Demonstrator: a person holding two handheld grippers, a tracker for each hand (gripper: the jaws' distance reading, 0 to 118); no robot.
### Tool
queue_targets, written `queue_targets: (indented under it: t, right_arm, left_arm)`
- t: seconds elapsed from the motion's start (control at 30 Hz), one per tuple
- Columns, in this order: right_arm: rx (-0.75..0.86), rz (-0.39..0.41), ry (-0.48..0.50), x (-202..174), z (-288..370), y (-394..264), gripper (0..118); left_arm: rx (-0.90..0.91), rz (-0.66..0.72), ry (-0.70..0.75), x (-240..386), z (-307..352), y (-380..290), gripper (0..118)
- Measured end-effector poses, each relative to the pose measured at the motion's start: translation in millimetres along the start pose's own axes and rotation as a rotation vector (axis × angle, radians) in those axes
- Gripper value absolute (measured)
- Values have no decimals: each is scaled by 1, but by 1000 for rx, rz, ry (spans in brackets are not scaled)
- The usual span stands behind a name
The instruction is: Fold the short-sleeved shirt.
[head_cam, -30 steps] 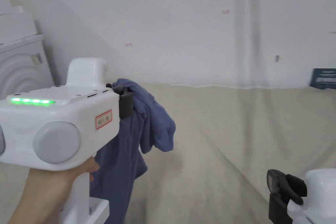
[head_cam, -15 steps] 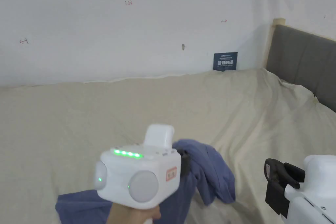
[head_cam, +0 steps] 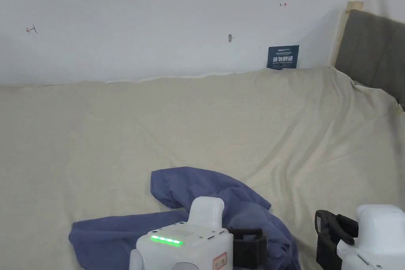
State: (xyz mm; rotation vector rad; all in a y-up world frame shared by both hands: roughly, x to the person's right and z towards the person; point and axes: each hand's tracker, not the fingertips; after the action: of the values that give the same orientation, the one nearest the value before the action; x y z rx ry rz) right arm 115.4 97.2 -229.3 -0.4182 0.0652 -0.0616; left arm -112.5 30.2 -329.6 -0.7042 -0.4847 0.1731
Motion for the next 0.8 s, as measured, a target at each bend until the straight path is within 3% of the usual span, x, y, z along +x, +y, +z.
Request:
queue_targets:
  t: [0.2, 0.23, 0.33, 0.37, 0.5, 0.67, 0.8]
  right_arm:
    - [3, 8, 42, -14, 0, 3, 0]
    - [5, 13, 47, -18, 1, 3, 0]
    - [7, 26, 62, -26, 2, 6, 0]
    - [9, 33, 60, -29, 3, 6, 0]
    - [15, 62, 77, -38, 4, 10, 0]
    - [-9, 30, 112, -44, -9, 13, 0]
    - [-29, 54, 117, -51, -27, 16, 0]
  left_arm:
    - [98, -55, 198, -17, 72, 11, 113]
    - [132, -69, 232, -21, 87, 10, 102]
    - [186, -4, 319, -35, 120, 9, 26]
    - [202, 17, 364, -42, 128, 8, 9]
    - [168, -2, 445, -70, 148, 3, 0]
    - [135, 185, 476, -128, 156, -12, 0]
    - [71, 164, 525, -156, 144, -12, 0]
